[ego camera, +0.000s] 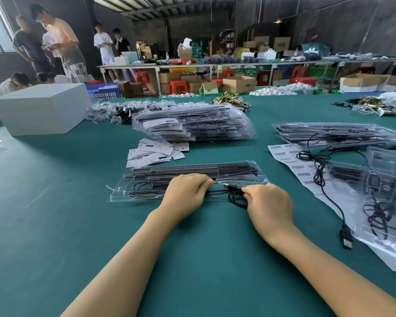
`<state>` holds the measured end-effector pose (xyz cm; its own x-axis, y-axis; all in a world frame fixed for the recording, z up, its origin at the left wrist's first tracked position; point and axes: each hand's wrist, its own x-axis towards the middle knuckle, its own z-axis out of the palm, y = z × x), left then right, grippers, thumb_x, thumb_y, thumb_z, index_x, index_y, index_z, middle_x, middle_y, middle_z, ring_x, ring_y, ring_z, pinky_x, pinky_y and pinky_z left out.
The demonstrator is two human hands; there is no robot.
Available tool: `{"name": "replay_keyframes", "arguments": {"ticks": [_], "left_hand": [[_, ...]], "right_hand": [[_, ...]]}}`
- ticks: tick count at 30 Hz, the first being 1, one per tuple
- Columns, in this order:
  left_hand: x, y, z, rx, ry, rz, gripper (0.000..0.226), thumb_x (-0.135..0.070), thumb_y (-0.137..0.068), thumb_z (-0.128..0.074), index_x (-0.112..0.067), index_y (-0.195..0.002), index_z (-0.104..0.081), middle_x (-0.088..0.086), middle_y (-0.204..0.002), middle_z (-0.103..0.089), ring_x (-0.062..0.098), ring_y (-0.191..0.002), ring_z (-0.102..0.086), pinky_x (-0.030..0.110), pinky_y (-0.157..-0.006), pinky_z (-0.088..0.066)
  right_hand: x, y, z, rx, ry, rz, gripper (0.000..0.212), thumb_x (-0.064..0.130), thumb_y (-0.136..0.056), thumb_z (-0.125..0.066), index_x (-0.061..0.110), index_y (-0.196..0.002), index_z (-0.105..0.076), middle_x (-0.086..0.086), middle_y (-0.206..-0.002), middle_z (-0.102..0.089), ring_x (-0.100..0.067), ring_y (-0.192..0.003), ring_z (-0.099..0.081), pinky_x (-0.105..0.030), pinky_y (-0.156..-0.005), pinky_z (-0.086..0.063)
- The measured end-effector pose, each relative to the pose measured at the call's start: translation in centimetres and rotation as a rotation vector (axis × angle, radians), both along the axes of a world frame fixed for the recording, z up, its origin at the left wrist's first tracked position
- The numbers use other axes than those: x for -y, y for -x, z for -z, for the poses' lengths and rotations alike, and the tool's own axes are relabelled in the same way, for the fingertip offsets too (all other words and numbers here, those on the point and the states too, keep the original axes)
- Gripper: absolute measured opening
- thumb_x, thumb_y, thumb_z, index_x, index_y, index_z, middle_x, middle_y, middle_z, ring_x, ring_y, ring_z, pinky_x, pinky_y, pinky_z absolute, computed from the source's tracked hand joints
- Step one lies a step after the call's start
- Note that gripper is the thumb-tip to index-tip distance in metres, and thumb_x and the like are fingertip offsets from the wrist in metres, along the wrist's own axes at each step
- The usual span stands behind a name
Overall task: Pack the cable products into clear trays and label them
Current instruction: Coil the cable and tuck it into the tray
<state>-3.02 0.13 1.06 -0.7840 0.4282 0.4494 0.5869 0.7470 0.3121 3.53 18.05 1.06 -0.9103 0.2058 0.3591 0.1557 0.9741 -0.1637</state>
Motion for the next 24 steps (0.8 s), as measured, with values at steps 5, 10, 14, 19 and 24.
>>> {"name": "replay_keyframes", "arguments": {"ticks": [5,10,14,19,24], "left_hand": [[0.0,0.1,0.1,0.013,0.002,0.006,0.031,-0.031,-0.1,-0.044,-0.01,-0.091,-0.066,0.001,-0.082,-0.067,0.025,-0.083,-0.059,0.036,-0.07,-0.042],[-0.1,0.1,0.2,0.009,-0.011,-0.01,0.03,-0.031,-0.1,-0.044,-0.013,-0.097,-0.067,-0.001,-0.088,-0.069,0.023,-0.088,-0.06,0.036,-0.072,-0.042],[-0.4,-0.2,0.2,0.001,-0.076,-0.046,0.025,-0.028,-0.099,-0.047,-0.015,-0.093,-0.067,-0.006,-0.077,-0.063,0.022,-0.082,-0.058,0.032,-0.061,-0.028],[-0.2,-0.1,0.0,0.021,-0.085,-0.053,0.025,-0.028,-0.099,-0.047,-0.016,-0.094,-0.067,-0.006,-0.076,-0.064,0.02,-0.081,-0.057,0.031,-0.063,-0.031],[-0.3,0.0,0.1,0.014,-0.081,-0.034,0.025,-0.029,-0.099,-0.048,-0.017,-0.096,-0.069,-0.005,-0.081,-0.066,0.019,-0.085,-0.059,0.031,-0.066,-0.036]], "right_hand": [[-0.1,0.0,0.2,-0.028,-0.053,0.038,0.011,0.012,-0.083,-0.057,0.02,-0.084,-0.064,0.005,-0.073,-0.063,-0.015,-0.07,-0.037,-0.026,-0.044,-0.015],[0.2,-0.6,-0.6,-0.144,-0.179,-0.104,0.034,-0.007,-0.043,-0.078,0.014,-0.047,-0.051,0.002,-0.042,-0.048,-0.02,-0.047,-0.036,-0.018,-0.049,0.0],[-0.3,-0.6,-0.5,-0.19,-0.278,-0.232,0.038,-0.011,-0.029,-0.072,0.016,-0.045,-0.053,0.003,-0.041,-0.048,-0.021,-0.041,-0.044,-0.018,-0.046,-0.016],[-1.1,0.3,-0.8,-0.248,-0.462,-0.358,0.034,-0.01,-0.031,-0.063,0.017,-0.047,-0.051,0.002,-0.041,-0.043,-0.018,-0.037,-0.04,-0.019,-0.045,-0.017],[-0.6,0.7,-0.7,-0.347,-0.49,-0.405,0.031,-0.012,-0.034,-0.053,0.017,-0.045,-0.047,0.001,-0.04,-0.041,-0.017,-0.036,-0.041,-0.017,-0.038,-0.024]]}}
